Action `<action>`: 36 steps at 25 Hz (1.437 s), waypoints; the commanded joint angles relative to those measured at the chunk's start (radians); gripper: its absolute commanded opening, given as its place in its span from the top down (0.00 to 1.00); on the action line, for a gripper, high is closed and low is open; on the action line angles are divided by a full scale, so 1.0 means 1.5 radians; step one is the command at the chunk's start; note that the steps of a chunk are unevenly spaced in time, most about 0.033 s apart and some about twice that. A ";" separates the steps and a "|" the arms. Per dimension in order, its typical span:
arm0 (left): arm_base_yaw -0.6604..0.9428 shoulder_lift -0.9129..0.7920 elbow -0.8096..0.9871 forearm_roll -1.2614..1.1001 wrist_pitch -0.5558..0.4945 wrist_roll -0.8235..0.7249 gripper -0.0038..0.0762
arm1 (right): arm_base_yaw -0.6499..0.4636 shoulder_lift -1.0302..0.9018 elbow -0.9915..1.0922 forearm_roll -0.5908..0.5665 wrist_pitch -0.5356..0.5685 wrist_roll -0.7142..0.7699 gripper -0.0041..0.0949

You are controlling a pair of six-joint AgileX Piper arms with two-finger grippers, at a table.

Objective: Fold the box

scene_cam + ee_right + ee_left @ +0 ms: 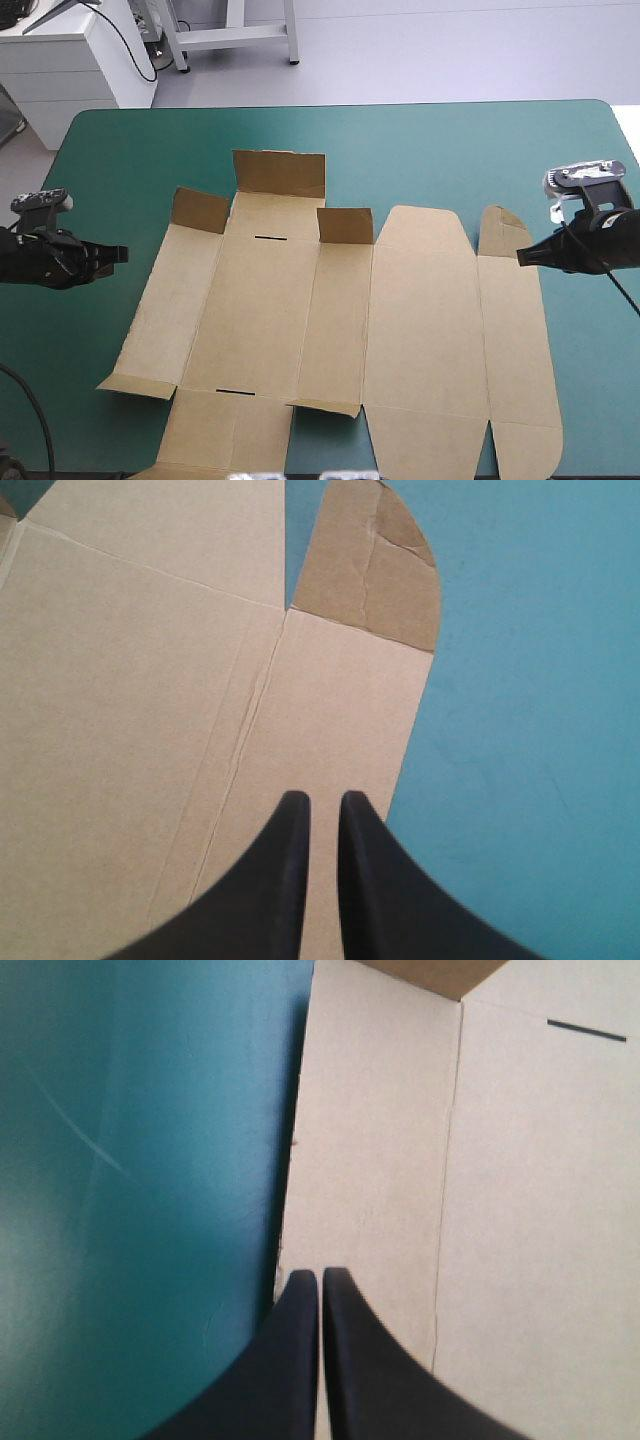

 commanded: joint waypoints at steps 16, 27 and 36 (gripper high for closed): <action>0.020 0.080 -0.015 -0.047 0.084 0.039 0.60 | -0.005 -0.015 0.045 0.036 -0.092 -0.023 0.87; 0.020 0.168 0.012 -0.054 0.043 0.040 0.33 | -0.005 -0.014 0.045 0.034 -0.088 -0.031 0.87; 0.020 0.247 0.045 -0.105 0.098 0.149 0.33 | -0.005 -0.014 0.045 0.032 -0.086 -0.032 0.87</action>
